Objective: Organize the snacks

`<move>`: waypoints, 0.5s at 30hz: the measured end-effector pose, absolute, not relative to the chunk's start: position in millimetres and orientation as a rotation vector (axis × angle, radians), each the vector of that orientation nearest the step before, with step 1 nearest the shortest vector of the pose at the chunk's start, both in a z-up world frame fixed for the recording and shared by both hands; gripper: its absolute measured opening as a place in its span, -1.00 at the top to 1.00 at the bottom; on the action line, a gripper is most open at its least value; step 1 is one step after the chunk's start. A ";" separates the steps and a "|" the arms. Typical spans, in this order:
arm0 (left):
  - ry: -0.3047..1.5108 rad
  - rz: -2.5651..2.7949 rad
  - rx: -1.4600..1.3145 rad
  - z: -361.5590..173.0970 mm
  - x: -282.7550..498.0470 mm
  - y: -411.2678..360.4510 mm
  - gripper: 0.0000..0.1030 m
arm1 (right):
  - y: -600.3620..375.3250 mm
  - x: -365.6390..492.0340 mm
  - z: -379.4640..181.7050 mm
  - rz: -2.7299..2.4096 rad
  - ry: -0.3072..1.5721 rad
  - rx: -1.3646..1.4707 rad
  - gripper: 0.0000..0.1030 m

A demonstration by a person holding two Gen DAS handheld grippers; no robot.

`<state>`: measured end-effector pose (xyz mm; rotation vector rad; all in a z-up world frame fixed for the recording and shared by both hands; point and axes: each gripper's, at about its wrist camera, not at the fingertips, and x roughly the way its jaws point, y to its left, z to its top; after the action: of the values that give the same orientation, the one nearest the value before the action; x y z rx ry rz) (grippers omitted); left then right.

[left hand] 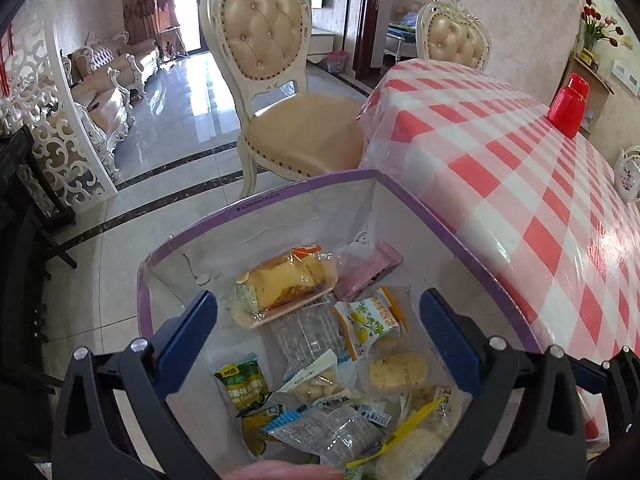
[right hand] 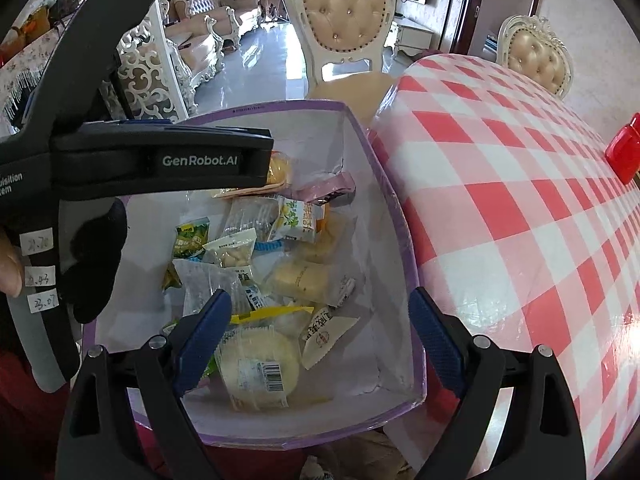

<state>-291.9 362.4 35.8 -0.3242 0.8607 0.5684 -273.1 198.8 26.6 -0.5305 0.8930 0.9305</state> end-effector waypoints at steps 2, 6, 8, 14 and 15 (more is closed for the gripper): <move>0.865 0.569 -0.319 35.1 -291.7 361.5 -0.97 | 199.3 -273.1 26.1 0.930 0.895 -0.530 -0.69; 0.874 0.566 -0.312 33.5 -290.0 360.6 -0.97 | 200.0 -271.0 25.3 0.921 0.898 -0.526 -0.69; 0.877 0.565 -0.308 32.8 -289.6 359.8 -0.97 | 200.3 -270.2 24.4 0.915 0.899 -0.525 -0.69; 0.885 0.557 -0.300 31.5 -288.2 357.4 -0.97 | 201.0 -266.6 22.7 0.905 0.908 -0.519 -0.69; 0.885 0.556 -0.299 31.4 -288.1 357.1 -0.97 | 201.0 -266.2 22.6 0.905 0.909 -0.519 -0.69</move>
<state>-288.1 357.1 31.4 -0.2989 0.8853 0.5564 -266.2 201.0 22.6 -0.5189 0.9089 0.9051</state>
